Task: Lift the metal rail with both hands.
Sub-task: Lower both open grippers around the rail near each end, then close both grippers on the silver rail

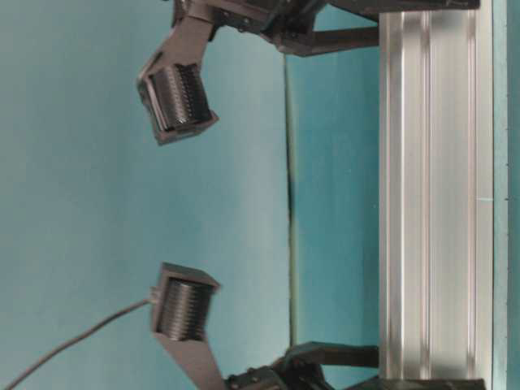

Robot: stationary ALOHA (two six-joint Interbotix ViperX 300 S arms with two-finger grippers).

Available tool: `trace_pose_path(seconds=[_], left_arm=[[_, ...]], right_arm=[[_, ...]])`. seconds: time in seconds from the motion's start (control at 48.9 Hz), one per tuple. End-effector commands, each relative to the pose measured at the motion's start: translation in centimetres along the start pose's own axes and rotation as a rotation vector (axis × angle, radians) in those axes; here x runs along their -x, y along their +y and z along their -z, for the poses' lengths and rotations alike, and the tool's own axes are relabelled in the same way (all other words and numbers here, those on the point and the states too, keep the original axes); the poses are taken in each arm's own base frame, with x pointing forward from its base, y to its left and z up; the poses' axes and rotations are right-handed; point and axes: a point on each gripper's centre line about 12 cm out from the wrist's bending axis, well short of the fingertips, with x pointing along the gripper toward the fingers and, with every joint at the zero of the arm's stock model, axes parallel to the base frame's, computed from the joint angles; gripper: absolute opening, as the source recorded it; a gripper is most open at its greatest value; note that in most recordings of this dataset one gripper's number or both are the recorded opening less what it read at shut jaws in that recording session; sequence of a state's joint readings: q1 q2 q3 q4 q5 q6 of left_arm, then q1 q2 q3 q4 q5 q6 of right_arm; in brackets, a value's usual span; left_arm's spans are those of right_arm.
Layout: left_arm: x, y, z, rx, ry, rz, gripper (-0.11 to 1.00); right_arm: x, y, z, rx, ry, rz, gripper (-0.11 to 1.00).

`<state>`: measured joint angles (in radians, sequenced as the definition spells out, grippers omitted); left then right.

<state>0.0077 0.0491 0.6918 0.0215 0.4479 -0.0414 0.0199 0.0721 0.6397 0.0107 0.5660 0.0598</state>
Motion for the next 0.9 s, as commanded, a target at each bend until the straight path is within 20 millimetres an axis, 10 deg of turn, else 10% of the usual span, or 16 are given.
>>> trace_pose_path(seconds=[0.0, 0.573, 0.737, 0.88], left_arm=[[0.07, 0.00, -0.28, -0.001, -0.020, 0.000, 0.97], [-0.48, -0.07, -0.35, -0.003, -0.026, 0.001, 0.93], [-0.35, -0.17, -0.41, 0.007, -0.034, 0.003, 0.60], [-0.24, -0.18, -0.64, -0.007, -0.043, 0.003, 0.36]], right_arm=[[-0.47, 0.05, -0.12, 0.007, 0.000, 0.000, 0.93], [-0.85, 0.05, -0.22, -0.003, -0.012, 0.000, 0.79], [-0.89, 0.06, -0.13, -0.002, -0.011, -0.002, 0.38], [-0.89, 0.07, -0.24, 0.002, -0.020, -0.002, 0.38]])
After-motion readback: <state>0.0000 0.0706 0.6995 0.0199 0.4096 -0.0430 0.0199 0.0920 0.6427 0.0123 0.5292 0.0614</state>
